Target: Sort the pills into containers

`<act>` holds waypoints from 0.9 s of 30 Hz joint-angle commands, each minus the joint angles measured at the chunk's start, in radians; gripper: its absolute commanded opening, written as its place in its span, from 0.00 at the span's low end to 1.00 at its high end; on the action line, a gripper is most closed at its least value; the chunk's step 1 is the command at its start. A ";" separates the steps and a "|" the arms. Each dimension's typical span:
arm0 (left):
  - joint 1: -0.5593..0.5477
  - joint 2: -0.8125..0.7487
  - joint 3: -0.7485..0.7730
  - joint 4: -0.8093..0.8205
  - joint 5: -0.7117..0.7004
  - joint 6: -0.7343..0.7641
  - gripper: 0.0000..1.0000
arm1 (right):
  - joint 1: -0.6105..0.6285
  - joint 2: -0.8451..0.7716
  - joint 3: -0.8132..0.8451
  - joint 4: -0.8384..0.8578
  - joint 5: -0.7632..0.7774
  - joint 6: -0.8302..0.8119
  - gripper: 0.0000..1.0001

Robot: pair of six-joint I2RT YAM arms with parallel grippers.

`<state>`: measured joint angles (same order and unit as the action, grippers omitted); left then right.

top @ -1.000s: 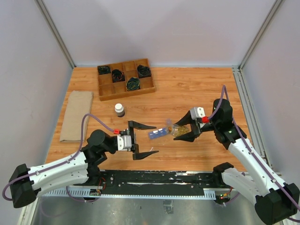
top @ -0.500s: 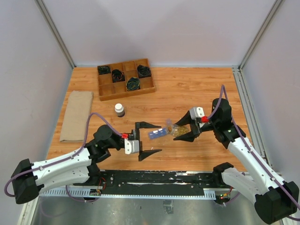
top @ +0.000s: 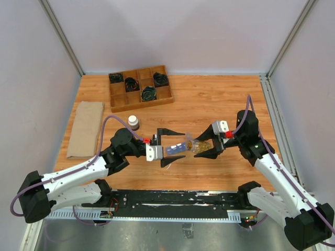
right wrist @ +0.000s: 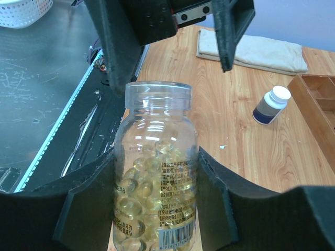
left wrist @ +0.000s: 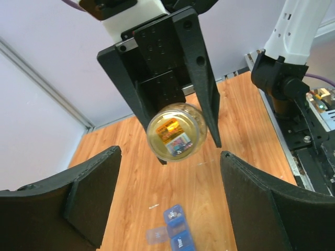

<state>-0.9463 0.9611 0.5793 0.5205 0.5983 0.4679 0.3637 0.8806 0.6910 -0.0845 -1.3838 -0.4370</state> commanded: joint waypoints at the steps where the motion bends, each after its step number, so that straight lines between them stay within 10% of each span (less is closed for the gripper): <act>1: 0.021 0.028 0.049 0.011 0.074 -0.040 0.79 | -0.006 -0.010 0.026 0.000 -0.024 -0.017 0.01; 27: 0.020 0.105 0.092 0.076 0.061 -0.126 0.63 | 0.002 0.000 0.024 0.000 -0.023 -0.018 0.00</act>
<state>-0.9306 1.0534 0.6296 0.5621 0.6491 0.3588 0.3637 0.8875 0.6910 -0.0872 -1.3846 -0.4427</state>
